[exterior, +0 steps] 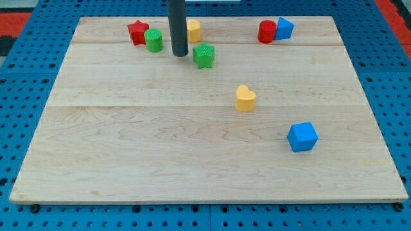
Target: Move the green star to the bottom side
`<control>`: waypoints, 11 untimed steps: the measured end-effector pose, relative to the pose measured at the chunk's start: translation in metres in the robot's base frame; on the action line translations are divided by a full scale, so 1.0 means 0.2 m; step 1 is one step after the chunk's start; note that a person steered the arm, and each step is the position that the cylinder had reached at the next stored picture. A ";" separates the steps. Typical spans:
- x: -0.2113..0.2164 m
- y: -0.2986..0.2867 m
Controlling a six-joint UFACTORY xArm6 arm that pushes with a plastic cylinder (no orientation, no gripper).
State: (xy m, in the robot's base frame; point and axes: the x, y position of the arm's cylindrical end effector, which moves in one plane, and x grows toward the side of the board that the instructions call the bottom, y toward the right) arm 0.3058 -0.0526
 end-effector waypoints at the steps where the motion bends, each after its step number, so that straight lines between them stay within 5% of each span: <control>1: -0.09 0.21; 2: -0.21 0.26; 5: 0.06 0.37; 7: -0.09 0.14; 9: -0.32 0.34; 11: -0.54 0.02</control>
